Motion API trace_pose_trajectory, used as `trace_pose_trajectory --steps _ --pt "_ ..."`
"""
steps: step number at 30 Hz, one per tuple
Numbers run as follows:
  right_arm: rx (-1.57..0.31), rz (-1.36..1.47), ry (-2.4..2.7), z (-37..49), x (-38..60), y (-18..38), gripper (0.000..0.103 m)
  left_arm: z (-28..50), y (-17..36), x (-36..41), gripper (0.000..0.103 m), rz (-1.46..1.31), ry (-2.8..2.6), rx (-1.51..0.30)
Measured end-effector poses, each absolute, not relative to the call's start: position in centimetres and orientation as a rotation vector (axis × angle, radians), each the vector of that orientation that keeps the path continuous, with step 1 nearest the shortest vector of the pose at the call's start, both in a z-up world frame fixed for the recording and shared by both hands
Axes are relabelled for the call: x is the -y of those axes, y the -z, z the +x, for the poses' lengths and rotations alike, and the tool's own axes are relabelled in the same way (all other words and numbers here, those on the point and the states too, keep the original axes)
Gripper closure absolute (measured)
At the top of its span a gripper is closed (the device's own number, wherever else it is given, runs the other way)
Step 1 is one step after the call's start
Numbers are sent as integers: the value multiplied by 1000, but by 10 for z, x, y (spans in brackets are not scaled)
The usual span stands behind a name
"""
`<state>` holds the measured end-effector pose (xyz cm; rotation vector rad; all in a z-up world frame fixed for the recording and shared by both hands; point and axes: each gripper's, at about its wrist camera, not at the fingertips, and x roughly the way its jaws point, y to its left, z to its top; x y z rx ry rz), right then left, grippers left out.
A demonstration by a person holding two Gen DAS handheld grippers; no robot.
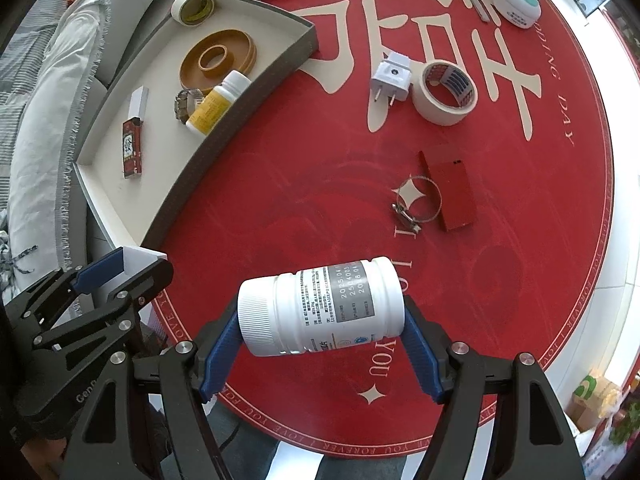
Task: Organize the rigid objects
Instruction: 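Carry the white block with the left tool while the right tool carries the bottle over the tray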
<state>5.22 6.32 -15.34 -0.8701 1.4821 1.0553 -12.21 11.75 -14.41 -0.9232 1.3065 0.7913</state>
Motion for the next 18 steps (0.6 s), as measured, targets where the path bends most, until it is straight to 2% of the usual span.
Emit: trace_pose_trajectory --steps 18 --pt "-1382 -783 -1204 43 -154 124 28 -172 131 -213 50 -997 -1059 -1138"
